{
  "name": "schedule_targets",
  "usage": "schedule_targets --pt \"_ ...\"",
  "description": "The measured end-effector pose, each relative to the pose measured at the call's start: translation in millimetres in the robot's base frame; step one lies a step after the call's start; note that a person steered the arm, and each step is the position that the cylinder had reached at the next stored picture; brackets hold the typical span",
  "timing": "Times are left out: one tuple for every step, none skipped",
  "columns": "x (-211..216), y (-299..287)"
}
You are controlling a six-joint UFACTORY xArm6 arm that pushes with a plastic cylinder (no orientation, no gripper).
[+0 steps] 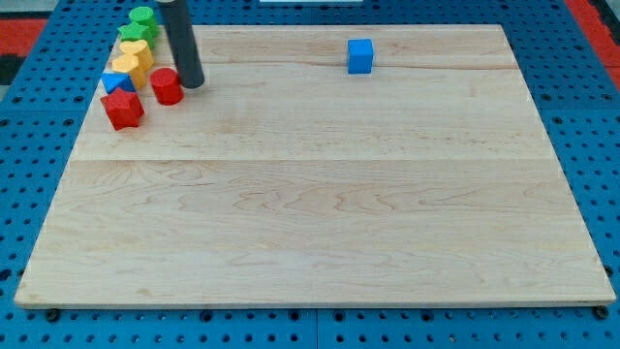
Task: Place the red circle to the bottom right of the red star
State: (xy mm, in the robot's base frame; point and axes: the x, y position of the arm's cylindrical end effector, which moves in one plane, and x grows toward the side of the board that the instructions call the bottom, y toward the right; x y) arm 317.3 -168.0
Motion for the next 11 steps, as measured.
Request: schedule_targets --pt "-29.9 -3.3" --pt "-34.9 -29.0" --pt "-22.5 -30.9" --pt "-2.2 -29.1" --pt "18.7 -19.1" --pt "39.1 -10.8" --pt "56.7 -4.5" --pt "64.9 24.0" --pt "75.9 29.1" --pt "79.7 10.8" --pt "84.9 -2.5"
